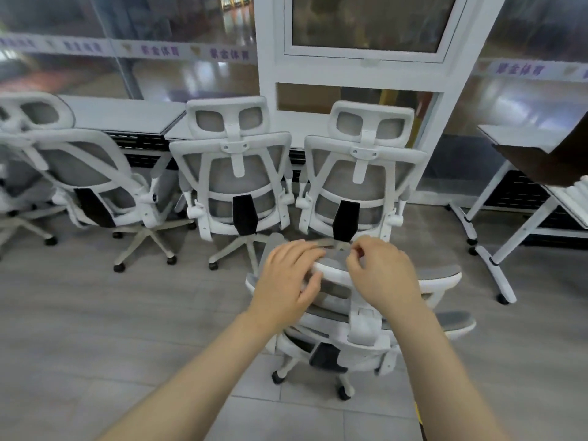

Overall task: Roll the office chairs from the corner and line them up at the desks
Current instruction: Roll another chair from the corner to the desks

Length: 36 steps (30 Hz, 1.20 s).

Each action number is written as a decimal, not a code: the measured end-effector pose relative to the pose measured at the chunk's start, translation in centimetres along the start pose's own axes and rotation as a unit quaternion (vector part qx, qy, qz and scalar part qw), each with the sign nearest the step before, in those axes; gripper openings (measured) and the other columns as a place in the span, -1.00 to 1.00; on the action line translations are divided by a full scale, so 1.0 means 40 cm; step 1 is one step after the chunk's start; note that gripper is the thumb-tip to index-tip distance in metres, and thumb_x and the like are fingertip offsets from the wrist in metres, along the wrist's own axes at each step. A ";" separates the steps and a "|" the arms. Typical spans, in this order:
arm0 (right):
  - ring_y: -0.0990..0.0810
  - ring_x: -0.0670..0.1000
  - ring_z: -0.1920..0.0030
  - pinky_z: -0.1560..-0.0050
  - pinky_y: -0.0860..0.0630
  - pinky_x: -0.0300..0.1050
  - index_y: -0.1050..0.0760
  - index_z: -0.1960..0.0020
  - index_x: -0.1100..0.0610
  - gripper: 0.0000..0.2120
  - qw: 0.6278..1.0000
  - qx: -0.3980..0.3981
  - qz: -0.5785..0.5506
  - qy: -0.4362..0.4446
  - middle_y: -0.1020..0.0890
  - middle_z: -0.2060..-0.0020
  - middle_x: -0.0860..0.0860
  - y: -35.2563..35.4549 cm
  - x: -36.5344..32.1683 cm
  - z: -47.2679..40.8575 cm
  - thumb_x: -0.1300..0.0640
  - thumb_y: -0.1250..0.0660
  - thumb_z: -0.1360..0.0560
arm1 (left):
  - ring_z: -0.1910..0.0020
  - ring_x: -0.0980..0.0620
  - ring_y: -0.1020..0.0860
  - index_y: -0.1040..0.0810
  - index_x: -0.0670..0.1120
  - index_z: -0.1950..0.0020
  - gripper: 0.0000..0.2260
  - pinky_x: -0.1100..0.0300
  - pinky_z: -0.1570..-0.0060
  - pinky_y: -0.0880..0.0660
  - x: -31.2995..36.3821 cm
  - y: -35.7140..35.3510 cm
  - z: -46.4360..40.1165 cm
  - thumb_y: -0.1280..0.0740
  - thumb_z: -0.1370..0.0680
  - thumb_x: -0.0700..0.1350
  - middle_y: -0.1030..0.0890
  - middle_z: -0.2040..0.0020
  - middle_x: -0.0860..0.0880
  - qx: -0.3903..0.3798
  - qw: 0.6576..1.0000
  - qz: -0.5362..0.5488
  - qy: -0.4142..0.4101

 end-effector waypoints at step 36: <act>-0.38 0.16 -0.35 -0.35 -0.24 0.02 -0.36 -0.41 0.09 -0.57 0.753 -0.293 -0.029 0.588 -0.48 -0.33 0.09 -0.546 -1.809 1.266 0.03 -0.22 -0.55 | -0.31 -0.11 -0.43 -0.45 -0.04 -0.34 -0.61 -0.02 -0.26 -0.36 -0.035 1.173 2.349 -0.22 -0.53 -0.01 -0.48 -0.35 -0.03 0.208 0.547 -0.250 0.771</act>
Point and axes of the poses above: each hand's wrist, its own z-axis away from the middle knuckle, its own y-axis out of the back of the hand, x = y × z, the point moved 7 cm from there along -z, towards the middle knuckle
